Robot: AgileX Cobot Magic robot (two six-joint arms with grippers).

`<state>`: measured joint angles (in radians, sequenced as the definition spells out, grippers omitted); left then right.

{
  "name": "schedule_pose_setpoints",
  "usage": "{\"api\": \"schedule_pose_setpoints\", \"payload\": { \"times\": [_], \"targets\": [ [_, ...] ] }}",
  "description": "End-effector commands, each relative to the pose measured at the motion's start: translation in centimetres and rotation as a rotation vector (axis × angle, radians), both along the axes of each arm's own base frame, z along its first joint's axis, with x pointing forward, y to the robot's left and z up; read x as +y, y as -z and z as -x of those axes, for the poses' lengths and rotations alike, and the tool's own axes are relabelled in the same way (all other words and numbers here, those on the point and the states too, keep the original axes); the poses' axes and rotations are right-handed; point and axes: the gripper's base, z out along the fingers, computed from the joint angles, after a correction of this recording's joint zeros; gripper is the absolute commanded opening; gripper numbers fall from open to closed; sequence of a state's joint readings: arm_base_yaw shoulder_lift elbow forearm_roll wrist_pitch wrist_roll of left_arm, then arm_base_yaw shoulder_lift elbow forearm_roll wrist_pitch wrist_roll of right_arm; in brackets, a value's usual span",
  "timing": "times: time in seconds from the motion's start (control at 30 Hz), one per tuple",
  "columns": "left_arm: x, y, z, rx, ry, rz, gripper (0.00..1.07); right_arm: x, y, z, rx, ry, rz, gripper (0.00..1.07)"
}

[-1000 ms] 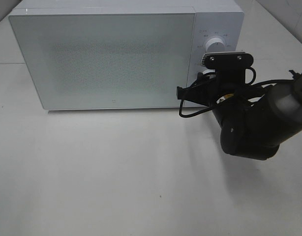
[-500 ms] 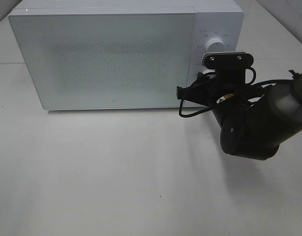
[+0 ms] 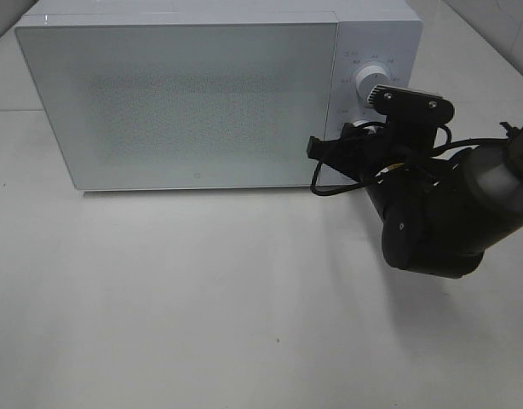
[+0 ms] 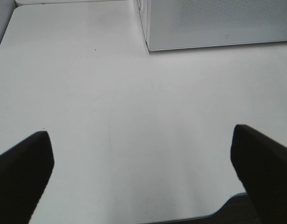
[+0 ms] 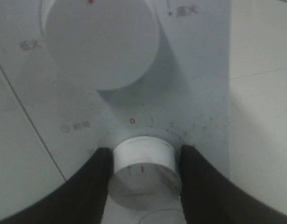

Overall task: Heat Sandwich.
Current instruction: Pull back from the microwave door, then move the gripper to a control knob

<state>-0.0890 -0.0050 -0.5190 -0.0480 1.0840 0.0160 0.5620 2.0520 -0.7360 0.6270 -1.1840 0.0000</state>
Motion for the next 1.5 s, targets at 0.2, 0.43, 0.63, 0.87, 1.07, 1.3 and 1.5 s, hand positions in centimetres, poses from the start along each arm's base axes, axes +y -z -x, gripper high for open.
{"api": "schedule_pose_setpoints", "payload": {
  "times": [0.2, 0.43, 0.63, 0.87, 1.07, 1.3, 1.5],
  "targets": [
    [-0.01, -0.04, 0.18, -0.026, -0.001, 0.01, 0.98, -0.13, -1.15, -0.42, -0.096, 0.102, -0.527, 0.14],
    [-0.01, -0.04, 0.18, -0.026, -0.001, 0.01, 0.98, -0.12, -1.15, -0.42, -0.094, 0.149, -0.837, 0.14],
    [-0.01, -0.04, 0.18, -0.026, -0.001, 0.01, 0.98, 0.2, -1.22, -0.43, -0.077, 0.158, -1.137, 0.14],
    [-0.01, -0.04, 0.18, -0.026, -0.001, 0.01, 0.98, 0.4, -1.3, -0.43, -0.06, 0.172, -1.392, 0.15],
    [-0.01, -0.04, 0.18, -0.026, -0.001, 0.01, 0.98, 0.48, -1.47, -0.44, -0.07, 0.153, -1.397, 0.15],
    [-0.01, -0.04, 0.18, -0.026, -0.001, 0.01, 0.98, 0.49, -1.47, -0.44, -0.071, 0.147, -1.367, 0.17],
    [-0.01, -0.04, 0.18, -0.026, -0.001, 0.01, 0.98, 0.46, -1.47, -0.44, -0.074, 0.146, -1.339, 0.19]
  ]
}}
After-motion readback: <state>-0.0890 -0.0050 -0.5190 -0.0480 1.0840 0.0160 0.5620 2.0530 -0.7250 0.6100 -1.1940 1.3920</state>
